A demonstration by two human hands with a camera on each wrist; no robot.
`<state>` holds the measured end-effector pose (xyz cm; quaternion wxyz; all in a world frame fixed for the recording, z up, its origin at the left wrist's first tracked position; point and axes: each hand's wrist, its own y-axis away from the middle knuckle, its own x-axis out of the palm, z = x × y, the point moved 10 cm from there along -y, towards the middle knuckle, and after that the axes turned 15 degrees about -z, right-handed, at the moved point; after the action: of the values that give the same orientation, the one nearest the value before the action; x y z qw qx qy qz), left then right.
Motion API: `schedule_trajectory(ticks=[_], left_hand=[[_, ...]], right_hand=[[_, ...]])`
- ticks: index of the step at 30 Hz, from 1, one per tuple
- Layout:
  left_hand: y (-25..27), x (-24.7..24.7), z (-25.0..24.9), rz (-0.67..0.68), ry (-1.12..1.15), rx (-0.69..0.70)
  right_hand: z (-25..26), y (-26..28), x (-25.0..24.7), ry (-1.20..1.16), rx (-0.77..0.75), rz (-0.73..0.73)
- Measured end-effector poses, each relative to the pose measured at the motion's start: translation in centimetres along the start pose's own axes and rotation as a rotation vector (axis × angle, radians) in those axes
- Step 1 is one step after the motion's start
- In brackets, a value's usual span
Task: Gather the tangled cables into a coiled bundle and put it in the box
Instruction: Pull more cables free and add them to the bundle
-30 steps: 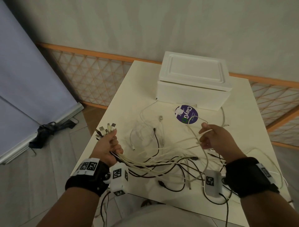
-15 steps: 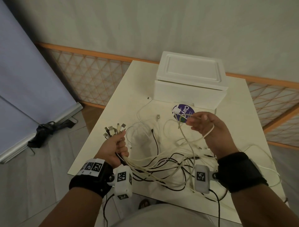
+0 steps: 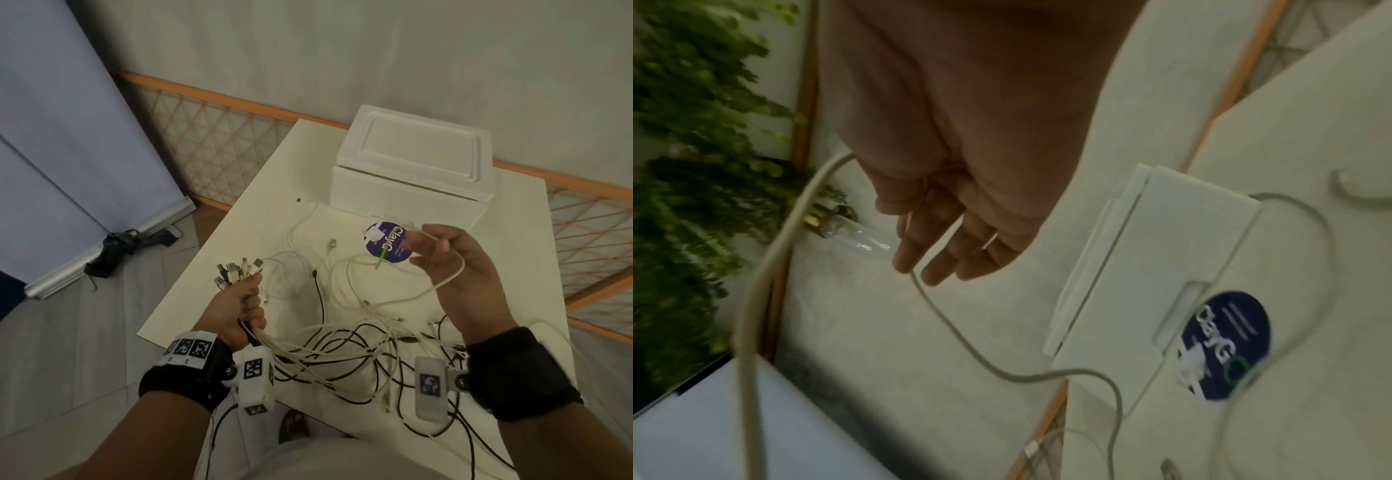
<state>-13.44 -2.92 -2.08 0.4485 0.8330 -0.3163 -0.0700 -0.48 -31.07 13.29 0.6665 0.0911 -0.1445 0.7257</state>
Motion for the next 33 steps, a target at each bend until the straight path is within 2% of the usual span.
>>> schedule_trajectory(ticks=[4,10,12,14,16,19,22,25,26,28,29,31,33], left_hand=[[-0.4,-1.3,1.0,-0.061,0.03,0.007],[-0.8,-3.1,1.7,-0.124,0.086,0.028],[-0.8,-3.6,1.2,-0.162,0.097,0.075],[-1.0,-4.6,0.8,-0.221,0.094,0.121],[-1.4,-5.9,0.9,-0.272,0.101,0.13],[-1.3,-6.2,1.4,-0.268,0.106,0.112],[0.0,-3.2,0.8,-0.139,-0.054,0.159],[2.8,1.8,-0.1,0.054,-0.269,0.275],[4.0,3.6,-0.3,0.118,-0.305,0.305],[5.8,6.4,-0.3,0.199,-0.363,0.346],[6.2,7.2,-0.3,0.211,-0.401,0.365],[6.3,7.6,0.0,0.207,-0.472,0.37],[6.1,7.4,0.7,0.225,-0.507,0.344]], right_hand=[[3.0,-0.4,-0.3,0.09,-0.199,-0.003],[6.6,1.1,-0.8,0.631,-0.714,-0.195],[8.0,2.0,-0.6,0.736,-0.84,-0.233],[8.2,1.8,-0.2,0.885,-0.903,-0.213],[7.2,0.4,-0.2,1.006,-0.862,-0.147],[4.8,-1.1,0.0,1.14,-0.687,-0.039],[-0.5,-0.1,2.4,1.478,-0.512,0.255],[-3.9,2.2,7.0,1.584,-0.556,0.508],[-4.3,3.1,9.1,1.551,-0.64,0.586],[-6.2,4.9,12.3,1.572,-0.693,0.77],[-7.2,5.4,12.9,1.634,-0.666,0.854],[-8.3,5.2,13.0,1.715,-0.567,0.923],[-8.5,4.4,12.8,1.698,-0.511,0.906]])
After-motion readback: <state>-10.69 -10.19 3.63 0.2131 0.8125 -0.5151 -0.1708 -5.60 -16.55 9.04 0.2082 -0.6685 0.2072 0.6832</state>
